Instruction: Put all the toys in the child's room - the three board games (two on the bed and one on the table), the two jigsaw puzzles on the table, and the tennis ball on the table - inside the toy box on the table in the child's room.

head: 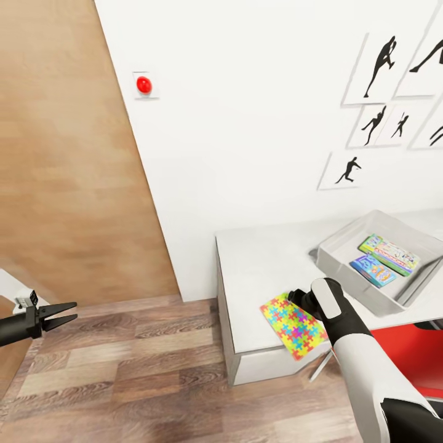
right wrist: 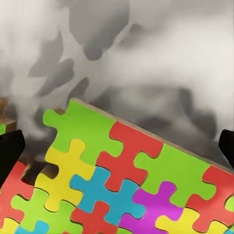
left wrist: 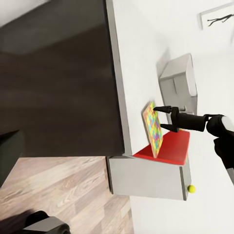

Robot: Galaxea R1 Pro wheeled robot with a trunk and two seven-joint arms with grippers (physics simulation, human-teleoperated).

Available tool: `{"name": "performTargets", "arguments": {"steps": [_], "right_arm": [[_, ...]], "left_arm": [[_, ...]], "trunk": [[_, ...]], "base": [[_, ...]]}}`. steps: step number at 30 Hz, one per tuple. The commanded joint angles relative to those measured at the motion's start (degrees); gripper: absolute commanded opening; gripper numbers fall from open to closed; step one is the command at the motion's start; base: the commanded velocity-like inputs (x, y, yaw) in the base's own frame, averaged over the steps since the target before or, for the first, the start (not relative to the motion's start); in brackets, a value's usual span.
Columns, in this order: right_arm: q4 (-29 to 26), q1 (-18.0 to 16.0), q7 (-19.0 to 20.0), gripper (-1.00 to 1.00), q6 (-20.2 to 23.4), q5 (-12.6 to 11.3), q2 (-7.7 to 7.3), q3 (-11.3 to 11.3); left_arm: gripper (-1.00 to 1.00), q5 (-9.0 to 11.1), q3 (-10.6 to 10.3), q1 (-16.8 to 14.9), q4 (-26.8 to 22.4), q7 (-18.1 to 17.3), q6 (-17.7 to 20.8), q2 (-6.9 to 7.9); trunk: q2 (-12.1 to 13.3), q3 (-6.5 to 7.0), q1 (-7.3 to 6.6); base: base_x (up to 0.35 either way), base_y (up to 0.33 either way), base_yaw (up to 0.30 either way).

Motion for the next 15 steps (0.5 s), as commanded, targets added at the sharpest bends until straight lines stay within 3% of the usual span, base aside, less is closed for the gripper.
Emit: {"name": "performTargets", "arguments": {"steps": [1, 15], "right_arm": [[-0.08, -0.07, -0.56, 1.0, 0.09, -0.6, 0.0, -0.01], [-0.08, -0.01, -0.56, 1.0, 0.09, -0.6, 0.0, -0.01]], "left_arm": [[1.0, -0.04, -0.01, -0.04, 0.01, -0.25, 0.61, 0.01], [1.0, -0.03, 0.0, -0.04, 0.01, -0.25, 0.61, 0.01]], "trunk": [[-0.11, -0.07, 0.03], [-0.11, 0.63, 0.03]], "base": [[0.0, 0.057, 0.0], [-0.049, 0.007, -0.018]]}}
